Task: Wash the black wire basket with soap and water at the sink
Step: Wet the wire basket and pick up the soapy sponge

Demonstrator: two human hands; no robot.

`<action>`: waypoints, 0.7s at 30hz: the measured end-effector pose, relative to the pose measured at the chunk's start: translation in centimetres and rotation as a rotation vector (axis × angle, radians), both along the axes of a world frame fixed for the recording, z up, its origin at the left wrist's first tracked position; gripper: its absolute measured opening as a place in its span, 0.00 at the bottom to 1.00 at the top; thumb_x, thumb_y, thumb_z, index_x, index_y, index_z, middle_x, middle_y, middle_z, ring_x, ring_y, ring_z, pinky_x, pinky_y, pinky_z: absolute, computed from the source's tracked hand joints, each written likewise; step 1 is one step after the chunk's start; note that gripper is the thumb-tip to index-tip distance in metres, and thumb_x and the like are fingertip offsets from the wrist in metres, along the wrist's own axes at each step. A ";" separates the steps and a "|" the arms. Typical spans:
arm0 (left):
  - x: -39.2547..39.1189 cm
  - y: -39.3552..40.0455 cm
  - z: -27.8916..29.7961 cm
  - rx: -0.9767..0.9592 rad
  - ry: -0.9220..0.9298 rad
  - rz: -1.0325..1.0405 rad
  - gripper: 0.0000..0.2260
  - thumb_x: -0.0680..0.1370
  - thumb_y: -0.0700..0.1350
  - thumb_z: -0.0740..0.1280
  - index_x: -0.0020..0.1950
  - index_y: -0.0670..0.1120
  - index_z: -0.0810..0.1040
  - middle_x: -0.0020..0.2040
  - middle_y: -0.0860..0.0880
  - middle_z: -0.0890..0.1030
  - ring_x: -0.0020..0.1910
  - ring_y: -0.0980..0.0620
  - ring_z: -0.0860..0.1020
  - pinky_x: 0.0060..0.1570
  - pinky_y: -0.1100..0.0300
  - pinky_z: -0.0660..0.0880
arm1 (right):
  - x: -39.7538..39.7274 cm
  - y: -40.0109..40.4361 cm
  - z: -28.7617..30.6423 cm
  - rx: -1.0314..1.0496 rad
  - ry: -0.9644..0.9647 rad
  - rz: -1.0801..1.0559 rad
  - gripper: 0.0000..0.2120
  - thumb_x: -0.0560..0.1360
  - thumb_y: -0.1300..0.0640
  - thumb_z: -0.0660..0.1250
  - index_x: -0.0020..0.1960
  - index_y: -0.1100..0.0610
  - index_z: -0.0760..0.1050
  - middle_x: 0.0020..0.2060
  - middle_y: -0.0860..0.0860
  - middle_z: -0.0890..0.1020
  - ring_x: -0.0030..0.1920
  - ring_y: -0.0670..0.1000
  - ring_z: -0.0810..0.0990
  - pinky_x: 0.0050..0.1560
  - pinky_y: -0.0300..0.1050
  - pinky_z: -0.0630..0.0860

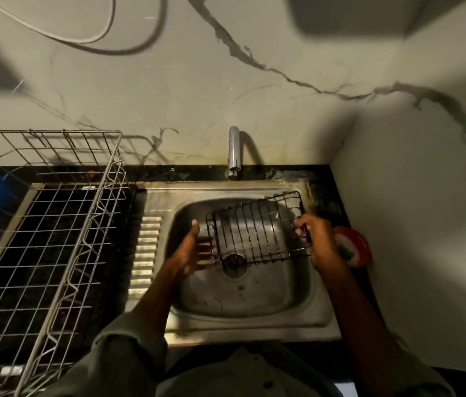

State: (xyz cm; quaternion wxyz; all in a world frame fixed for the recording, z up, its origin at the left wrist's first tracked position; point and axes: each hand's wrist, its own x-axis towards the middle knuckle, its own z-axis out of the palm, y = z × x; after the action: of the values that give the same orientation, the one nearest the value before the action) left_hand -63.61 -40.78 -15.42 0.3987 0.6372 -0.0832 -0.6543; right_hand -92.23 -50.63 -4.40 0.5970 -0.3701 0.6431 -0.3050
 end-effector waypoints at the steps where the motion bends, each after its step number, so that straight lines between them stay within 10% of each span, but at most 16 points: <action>1: -0.5 0.8 0.3 -0.004 0.064 -0.029 0.38 0.78 0.76 0.53 0.65 0.45 0.80 0.62 0.39 0.84 0.62 0.37 0.81 0.58 0.44 0.77 | -0.3 0.2 -0.3 0.019 -0.042 0.000 0.08 0.74 0.59 0.67 0.36 0.55 0.77 0.25 0.46 0.74 0.26 0.47 0.69 0.26 0.38 0.63; 11: -1.5 2.4 5.6 -0.330 0.019 0.161 0.18 0.83 0.58 0.62 0.54 0.44 0.80 0.41 0.44 0.80 0.38 0.47 0.81 0.44 0.53 0.79 | 0.3 2.7 -1.9 -0.082 -0.173 -0.153 0.15 0.81 0.50 0.59 0.46 0.57 0.81 0.32 0.50 0.83 0.34 0.51 0.80 0.34 0.42 0.69; 21: -1.9 1.4 8.9 -0.360 0.156 0.191 0.25 0.83 0.65 0.60 0.55 0.46 0.84 0.28 0.54 0.70 0.22 0.57 0.67 0.26 0.64 0.66 | -1.1 5.0 -3.4 0.027 -0.114 -0.071 0.10 0.81 0.56 0.61 0.47 0.54 0.80 0.37 0.51 0.84 0.35 0.50 0.84 0.35 0.40 0.76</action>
State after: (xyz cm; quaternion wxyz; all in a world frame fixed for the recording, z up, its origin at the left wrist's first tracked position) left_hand -65.55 -39.36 -6.51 0.5716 0.5080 -0.1068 -0.6355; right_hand -93.36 -45.62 -7.80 0.6264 -0.3209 0.6249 -0.3379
